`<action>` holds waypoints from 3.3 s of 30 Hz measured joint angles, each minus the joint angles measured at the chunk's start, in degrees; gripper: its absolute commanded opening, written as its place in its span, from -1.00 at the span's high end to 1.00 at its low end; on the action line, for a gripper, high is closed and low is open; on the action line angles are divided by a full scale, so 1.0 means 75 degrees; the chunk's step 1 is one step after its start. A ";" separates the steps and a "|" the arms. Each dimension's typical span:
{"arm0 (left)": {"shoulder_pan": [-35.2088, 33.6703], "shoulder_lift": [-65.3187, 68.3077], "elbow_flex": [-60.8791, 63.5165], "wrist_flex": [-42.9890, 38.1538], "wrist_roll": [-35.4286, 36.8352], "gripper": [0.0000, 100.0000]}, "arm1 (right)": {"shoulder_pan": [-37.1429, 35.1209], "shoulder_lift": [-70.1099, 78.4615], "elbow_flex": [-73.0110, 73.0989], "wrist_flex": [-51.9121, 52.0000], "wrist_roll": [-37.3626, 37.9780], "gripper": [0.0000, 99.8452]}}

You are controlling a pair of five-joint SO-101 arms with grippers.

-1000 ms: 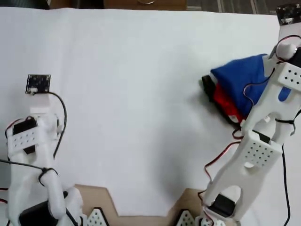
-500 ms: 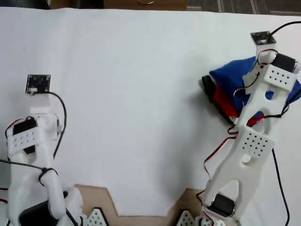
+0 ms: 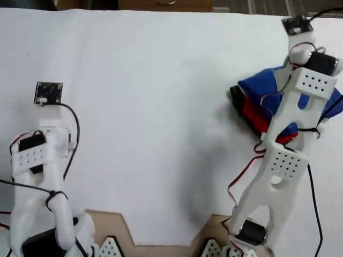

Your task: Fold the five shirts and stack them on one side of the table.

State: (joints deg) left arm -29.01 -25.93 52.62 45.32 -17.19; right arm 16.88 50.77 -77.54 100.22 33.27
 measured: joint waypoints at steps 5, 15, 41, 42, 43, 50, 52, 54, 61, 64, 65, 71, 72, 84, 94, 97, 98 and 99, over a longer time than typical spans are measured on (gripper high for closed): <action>0.0023 0.0000 0.0000 0.0000 0.0000 0.96 | -0.0645 -0.0293 0.0516 0.0000 -0.0246 0.96; 0.0023 0.0000 0.0000 0.0000 0.0000 0.96 | -0.1805 -0.0293 0.2356 0.0000 -0.0656 0.96; -0.3974 -0.0129 -0.1993 -0.0281 -0.0258 0.95 | -0.3317 -0.1114 0.2040 0.0023 -0.0656 0.59; -0.4091 0.0188 -0.2368 -0.0305 -0.0481 0.95 | -0.3434 -0.1172 0.2145 0.0023 -0.0656 0.54; -0.4220 0.0586 -0.2778 -0.0305 -0.0692 0.93 | -0.3540 -0.1254 0.2251 0.0023 -0.0656 0.50; -0.4653 0.4407 -0.6634 0.0469 -0.1852 0.54 | -0.3927 -0.1946 0.2872 0.0023 -0.0656 0.47; -0.4689 0.5626 -0.8006 0.1137 -0.1911 0.53 | -0.3927 -0.2192 0.3071 0.0023 -0.0656 0.47; -0.4724 0.6799 -0.9471 0.1840 -0.1911 0.53 | -0.3915 -0.2438 0.3329 0.0023 -0.0656 0.47; -0.4771 1.0210 -1.4476 0.3786 -0.1969 0.53 | -0.3915 -0.3212 0.4501 0.0023 -0.0656 0.47; -0.4782 1.1311 -1.6047 0.4021 -0.2204 0.53 | -0.3915 -0.3446 0.4806 0.0023 -0.0563 0.47; -0.4782 1.1628 -1.6375 0.4044 -0.2297 0.53 | -0.3915 -0.3528 0.4876 0.0023 -0.0481 0.47; -0.4782 1.2941 -1.7301 0.3763 -0.2391 0.53 | -0.3915 -0.3974 0.5368 0.0023 -0.0328 0.47; -0.4782 1.3058 -1.7325 0.3645 -0.2391 0.53 | -0.3915 -0.4044 0.5427 0.0023 -0.0328 0.47; -0.4677 1.3867 -1.7782 0.3177 -0.2391 0.53 | -0.3915 -0.4149 0.5509 0.0023 -0.0316 0.47; -0.4630 1.3902 -1.7793 0.3388 -0.2391 0.76 | -0.4114 -0.4149 0.5509 0.0023 -0.0305 0.47; -0.4419 1.3902 -1.7793 0.3669 -0.2391 0.93 | -0.4103 -0.4149 0.5509 0.0023 -0.0316 0.47; -0.4302 1.3902 -1.7793 0.3798 -0.2391 0.92 | -0.4103 -0.4149 0.5509 0.0023 -0.0316 0.47; -0.4161 1.3937 -1.7793 0.3915 -0.2391 0.96 | -0.4103 -0.4149 0.5521 0.0023 -0.0316 0.47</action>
State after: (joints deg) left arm -60.22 78.59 -80.84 74.68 -35.12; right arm -13.89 19.65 -36.13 100.40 30.90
